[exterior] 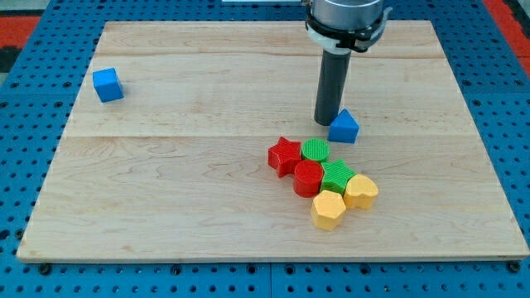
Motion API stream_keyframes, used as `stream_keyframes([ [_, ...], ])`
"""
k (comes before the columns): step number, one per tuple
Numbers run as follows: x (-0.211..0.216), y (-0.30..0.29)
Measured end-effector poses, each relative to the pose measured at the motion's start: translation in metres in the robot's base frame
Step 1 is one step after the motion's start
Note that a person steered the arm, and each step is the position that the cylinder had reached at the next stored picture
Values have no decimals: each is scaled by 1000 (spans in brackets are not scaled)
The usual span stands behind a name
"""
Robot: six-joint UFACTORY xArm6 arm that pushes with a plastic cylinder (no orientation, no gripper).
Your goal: Keep the blue triangle to the right side of the green circle
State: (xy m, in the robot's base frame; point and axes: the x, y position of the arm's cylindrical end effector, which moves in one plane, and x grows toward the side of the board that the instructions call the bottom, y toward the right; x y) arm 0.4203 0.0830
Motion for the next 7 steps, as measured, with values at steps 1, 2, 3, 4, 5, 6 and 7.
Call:
stream_keyframes([
  [1,0,17],
  [2,0,39],
  [3,11,40],
  [4,17,47],
  [5,16,79],
  [6,16,92],
  [7,-17,99],
])
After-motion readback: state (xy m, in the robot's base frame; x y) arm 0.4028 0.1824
